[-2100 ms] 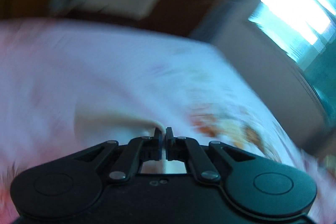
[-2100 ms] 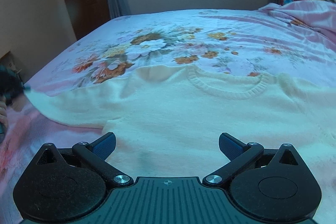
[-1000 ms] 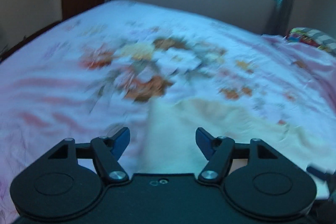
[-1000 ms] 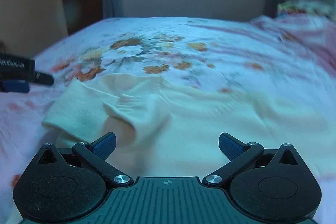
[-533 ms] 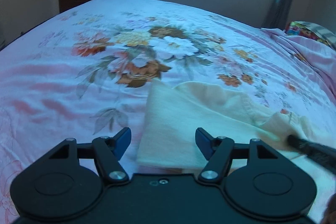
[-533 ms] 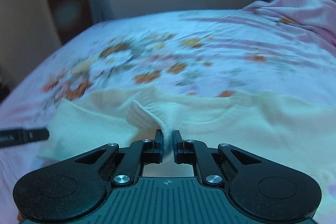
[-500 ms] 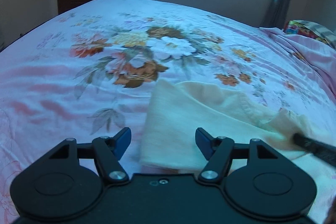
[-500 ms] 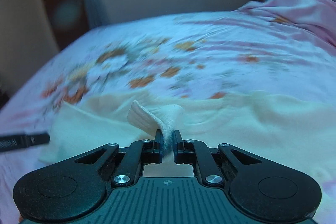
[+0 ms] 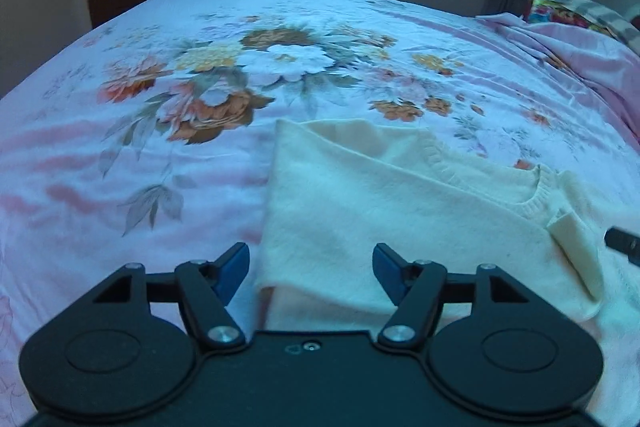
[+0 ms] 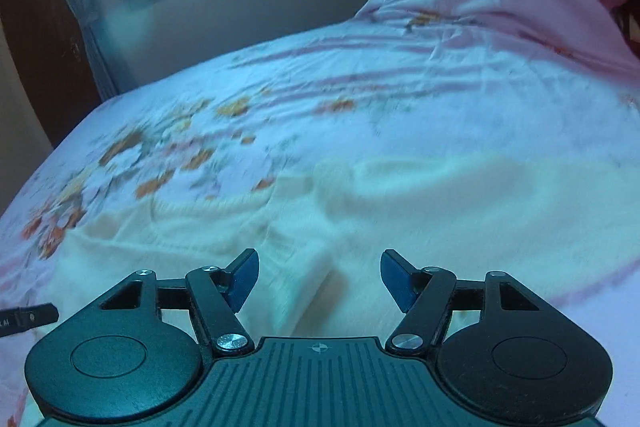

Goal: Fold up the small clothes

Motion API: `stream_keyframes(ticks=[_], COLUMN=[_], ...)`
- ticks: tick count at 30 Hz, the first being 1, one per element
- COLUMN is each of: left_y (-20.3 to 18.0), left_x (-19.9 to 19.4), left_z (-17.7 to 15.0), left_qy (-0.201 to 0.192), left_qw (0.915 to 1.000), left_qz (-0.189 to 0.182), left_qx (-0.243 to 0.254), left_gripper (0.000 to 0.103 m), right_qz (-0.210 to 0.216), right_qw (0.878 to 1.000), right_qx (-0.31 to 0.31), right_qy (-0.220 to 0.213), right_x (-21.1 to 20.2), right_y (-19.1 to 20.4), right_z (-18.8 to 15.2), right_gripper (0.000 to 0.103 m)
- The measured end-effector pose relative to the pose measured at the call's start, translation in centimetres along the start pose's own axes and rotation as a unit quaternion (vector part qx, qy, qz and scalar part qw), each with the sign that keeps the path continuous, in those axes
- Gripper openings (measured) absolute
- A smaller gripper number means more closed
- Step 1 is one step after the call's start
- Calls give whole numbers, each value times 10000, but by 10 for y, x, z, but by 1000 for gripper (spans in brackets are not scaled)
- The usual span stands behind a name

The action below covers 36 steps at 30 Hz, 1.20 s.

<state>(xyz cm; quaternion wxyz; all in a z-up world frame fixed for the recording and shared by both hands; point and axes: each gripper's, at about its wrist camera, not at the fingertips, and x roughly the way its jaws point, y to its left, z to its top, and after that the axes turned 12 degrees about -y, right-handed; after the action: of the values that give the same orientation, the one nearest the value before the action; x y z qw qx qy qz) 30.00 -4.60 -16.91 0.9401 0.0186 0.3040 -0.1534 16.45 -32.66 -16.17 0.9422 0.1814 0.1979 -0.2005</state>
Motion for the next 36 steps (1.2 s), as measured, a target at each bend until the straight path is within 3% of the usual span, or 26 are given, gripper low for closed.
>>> stream_keyframes(ticks=[2, 4, 7, 10, 14, 15, 16, 17, 21, 25, 28, 30, 31, 32, 34, 36], left_y=[-6, -9, -9, -7, 0, 1, 2, 3, 2, -1, -2, 0, 2, 6, 13, 15], left_x=[6, 9, 9, 11, 13, 14, 15, 16, 16, 15, 14, 15, 17, 19, 20, 20], left_z=[-1, -4, -7, -9, -13, -15, -16, -17, -19, -21, -21, -21, -21, -21, -20, -20], left_qy=[88, 115, 111, 151, 221, 241, 250, 254, 221, 214, 190, 191, 223, 275, 320, 311], left_qw=[9999, 9999, 9999, 9998, 9995, 9994, 9993, 9993, 9994, 9994, 9994, 9992, 9989, 9987, 9983, 9983], left_qz=[19, 77, 58, 116, 190, 208, 207, 206, 203, 211, 248, 351, 413, 420, 438, 453], left_qx=[58, 91, 1, -37, -134, -150, -164, -169, -156, -193, -135, -96, -67, -81, -189, -168], left_gripper=[66, 66, 67, 67, 68, 68, 69, 70, 70, 71, 72, 75, 78, 80, 80, 80], right_qz=[-40, -101, 311, 422, 242, 275, 345, 371, 40, -134, 9, 98, 97, 90, 284, 259], right_qw=[9999, 9996, 9988, 9948, 9909, 9909, 9923, 9945, 9999, 9994, 9985, 9975, 9970, 9965, 9948, 9974], right_qx=[-29, -87, -347, -914, -1276, -1259, -1119, -890, -151, 27, 334, 513, 567, 654, 892, 610], right_qy=[125, 261, 133, 151, 342, 381, 404, 397, 34, 312, 433, 472, 509, 517, 392, 267], right_x=[3, 2, -8, -4, 17, 20, 20, 19, 0, -1, -4, -6, -6, -7, -15, -21], right_y=[-4, -6, 10, 38, 55, 54, 49, 40, -5, -32, -44, -50, -52, -55, -58, -49], right_z=[2, 3, -2, -15, -29, -30, -28, -24, -6, -9, -10, -8, -8, -6, -3, -1], right_gripper=[21, 21, 43, 43, 42, 39, 13, 1, 1, 1, 2, 10, 24, 52, 80, 80])
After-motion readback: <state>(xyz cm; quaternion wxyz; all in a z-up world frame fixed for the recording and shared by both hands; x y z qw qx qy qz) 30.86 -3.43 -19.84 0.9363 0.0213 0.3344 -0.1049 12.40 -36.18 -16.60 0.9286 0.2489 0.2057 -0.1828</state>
